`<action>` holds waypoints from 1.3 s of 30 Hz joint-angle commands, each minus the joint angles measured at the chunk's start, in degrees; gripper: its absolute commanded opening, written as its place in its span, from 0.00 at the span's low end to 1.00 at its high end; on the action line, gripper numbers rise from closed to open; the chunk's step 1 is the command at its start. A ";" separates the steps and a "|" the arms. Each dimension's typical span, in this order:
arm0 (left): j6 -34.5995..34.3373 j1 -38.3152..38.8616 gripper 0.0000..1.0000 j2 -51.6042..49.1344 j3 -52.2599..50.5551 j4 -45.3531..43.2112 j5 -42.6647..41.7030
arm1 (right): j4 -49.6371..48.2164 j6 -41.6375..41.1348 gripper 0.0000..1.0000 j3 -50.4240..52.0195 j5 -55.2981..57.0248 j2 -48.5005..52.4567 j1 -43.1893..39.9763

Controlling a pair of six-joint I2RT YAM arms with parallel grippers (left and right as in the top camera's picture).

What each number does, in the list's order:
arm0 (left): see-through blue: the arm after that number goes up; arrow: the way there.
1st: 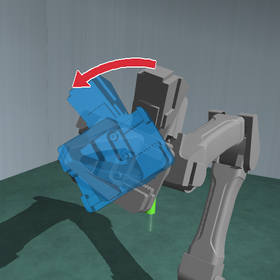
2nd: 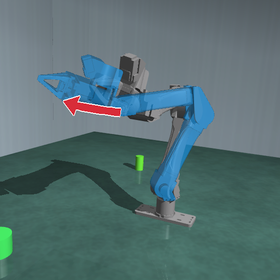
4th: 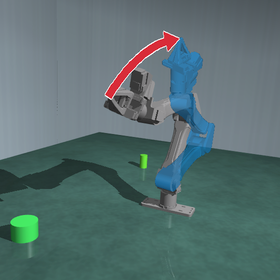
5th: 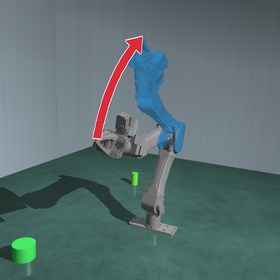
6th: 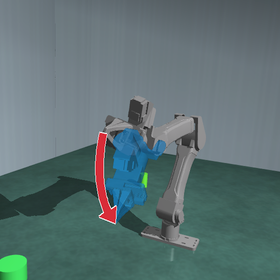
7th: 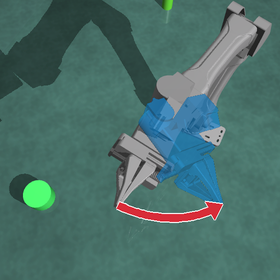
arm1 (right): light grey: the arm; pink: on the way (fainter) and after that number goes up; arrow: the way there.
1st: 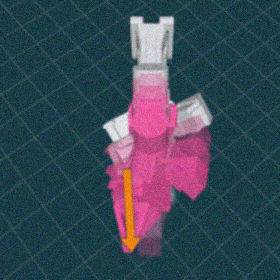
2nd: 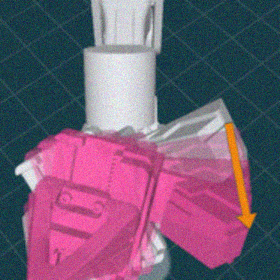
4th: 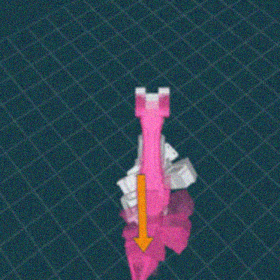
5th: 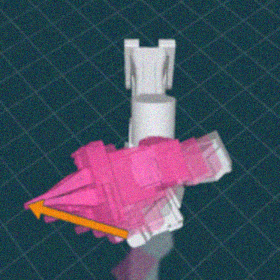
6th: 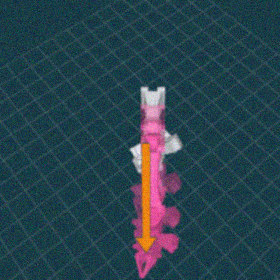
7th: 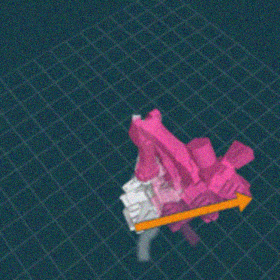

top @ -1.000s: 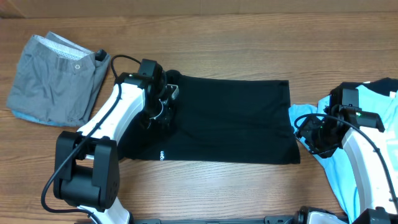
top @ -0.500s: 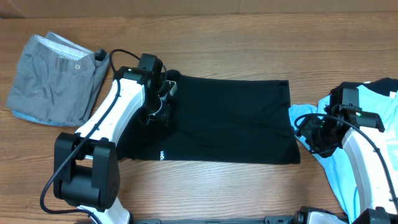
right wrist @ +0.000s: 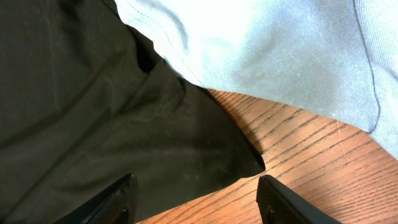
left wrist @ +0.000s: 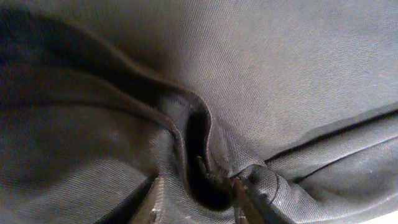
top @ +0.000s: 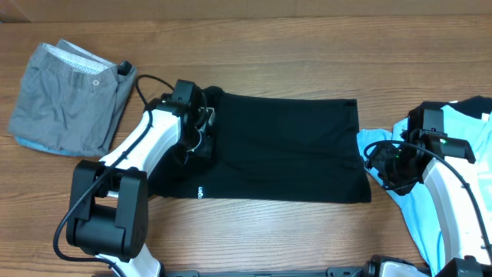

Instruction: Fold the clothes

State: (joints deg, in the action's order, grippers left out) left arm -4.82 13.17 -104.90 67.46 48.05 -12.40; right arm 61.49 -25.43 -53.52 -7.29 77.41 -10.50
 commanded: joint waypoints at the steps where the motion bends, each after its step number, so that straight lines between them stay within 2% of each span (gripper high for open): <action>1: -1.88 0.48 0.05 -0.02 -0.74 -0.72 -3.98 | -0.22 0.33 0.65 -1.42 -0.52 -0.63 -0.11; 8: -2.08 0.42 0.04 0.04 8.79 7.76 -5.25 | -0.11 0.33 0.65 -1.42 -0.55 -0.63 -0.11; 16: -2.10 2.01 0.06 -0.04 10.16 5.05 -4.59 | -0.13 0.33 0.66 -1.42 -0.57 -0.63 -0.11; 25: -3.17 6.58 0.19 -0.42 10.14 2.99 -3.98 | -0.20 0.35 0.66 -1.42 -1.40 -0.63 -0.11; 32: -3.13 8.94 0.39 -1.14 10.16 2.71 -2.14 | -0.13 0.35 0.66 -1.42 -1.40 -0.63 -0.13; 36: -4.22 6.62 0.33 -1.05 16.52 10.05 1.18 | -0.57 0.35 0.66 -1.42 -1.62 -0.63 -0.11; 37: -4.24 5.70 0.33 -1.05 19.12 12.20 2.01 | -0.92 0.37 0.66 -1.42 -2.12 -0.63 -0.11; 39: -4.17 3.91 0.42 -1.05 24.44 15.28 2.97 | -2.58 2.36 0.66 -1.42 -5.01 -0.63 -0.11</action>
State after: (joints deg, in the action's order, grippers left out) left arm -8.19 20.29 -105.89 82.74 61.01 -12.80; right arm 60.80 -25.39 -53.54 -8.91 77.41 -10.50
